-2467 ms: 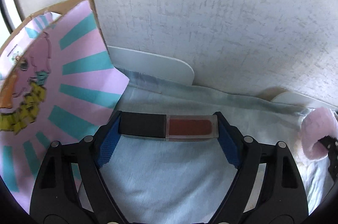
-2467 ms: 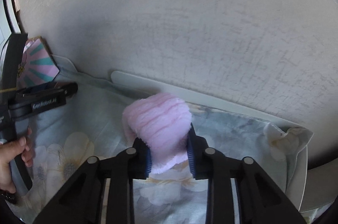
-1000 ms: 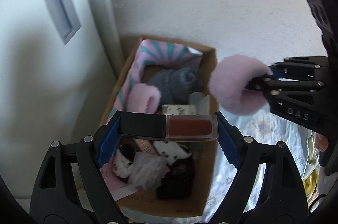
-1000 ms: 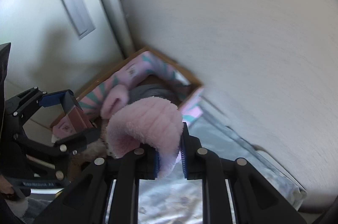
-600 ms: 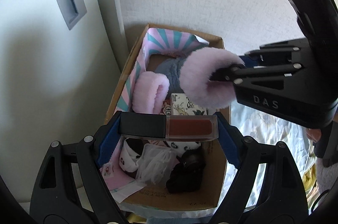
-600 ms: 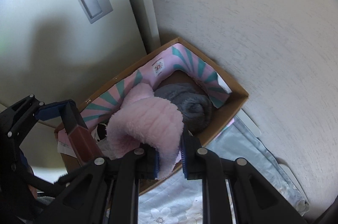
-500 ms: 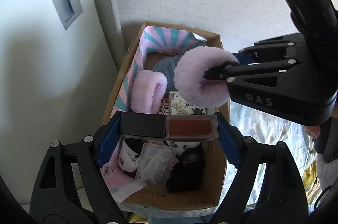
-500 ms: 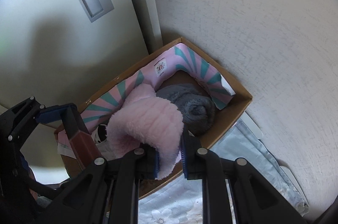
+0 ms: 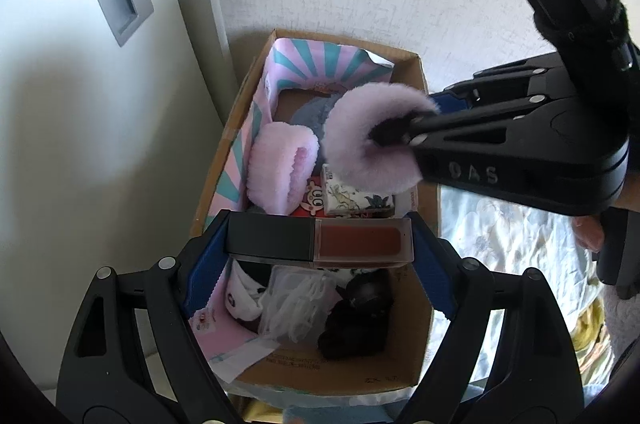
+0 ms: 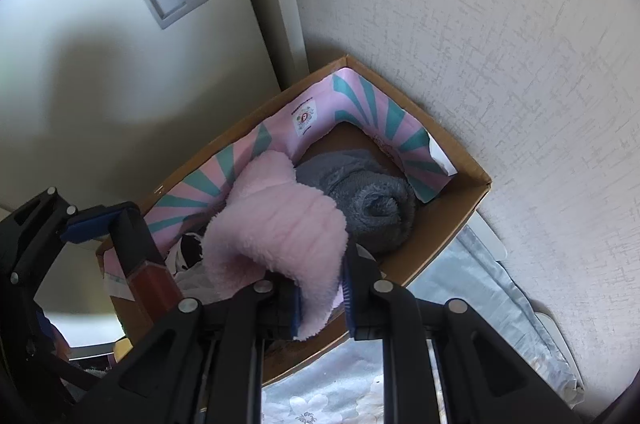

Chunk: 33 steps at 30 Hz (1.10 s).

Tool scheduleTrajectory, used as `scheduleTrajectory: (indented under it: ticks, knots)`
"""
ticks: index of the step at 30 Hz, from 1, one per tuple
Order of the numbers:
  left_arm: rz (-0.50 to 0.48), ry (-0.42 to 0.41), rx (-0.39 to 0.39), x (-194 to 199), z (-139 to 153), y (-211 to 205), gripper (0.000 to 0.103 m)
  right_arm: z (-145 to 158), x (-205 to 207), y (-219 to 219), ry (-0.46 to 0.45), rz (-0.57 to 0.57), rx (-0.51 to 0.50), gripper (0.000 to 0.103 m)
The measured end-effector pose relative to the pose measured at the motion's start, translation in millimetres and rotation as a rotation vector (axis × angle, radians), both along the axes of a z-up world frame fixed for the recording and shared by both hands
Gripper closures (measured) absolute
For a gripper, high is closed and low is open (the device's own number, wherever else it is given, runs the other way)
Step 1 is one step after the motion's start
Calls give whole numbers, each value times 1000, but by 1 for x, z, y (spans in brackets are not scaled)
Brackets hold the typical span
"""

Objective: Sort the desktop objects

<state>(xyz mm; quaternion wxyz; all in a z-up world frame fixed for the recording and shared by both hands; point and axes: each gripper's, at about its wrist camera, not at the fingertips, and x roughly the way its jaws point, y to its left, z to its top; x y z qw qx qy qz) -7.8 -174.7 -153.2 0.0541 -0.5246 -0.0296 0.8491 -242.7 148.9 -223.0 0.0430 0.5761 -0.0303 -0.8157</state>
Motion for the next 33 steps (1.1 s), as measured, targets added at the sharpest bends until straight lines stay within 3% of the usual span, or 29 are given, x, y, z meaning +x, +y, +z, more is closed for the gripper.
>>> scheduleTrajectory:
  ticks: [2,3,5,7,18,25,29,33]
  knots:
    - [-8,20,15,2,3,1,0,-2,-2,-1,-20,12,-20,74]
    - [-7,44,16,4,6,2,0,-3,-3,-2,-25,20,-14,66]
    - [-18,49,8,5,9,5,0,-4,-4,-3,-32,24,2,23]
    - [-19,40,4,5,9,6,0,-2,-2,-2,-14,25,-13,0]
    - [26,116,64,11,38,4,0,22,16,10,56,-51,17,1]
    - [-13,107,45,17,51,21,0,55,49,16,135,-119,53,1]
    - [-58,85,-10,23,52,34,0,74,73,28,185,-194,52,1]
    - [-70,104,-12,31,61,40,0,96,100,43,233,-298,110,0]
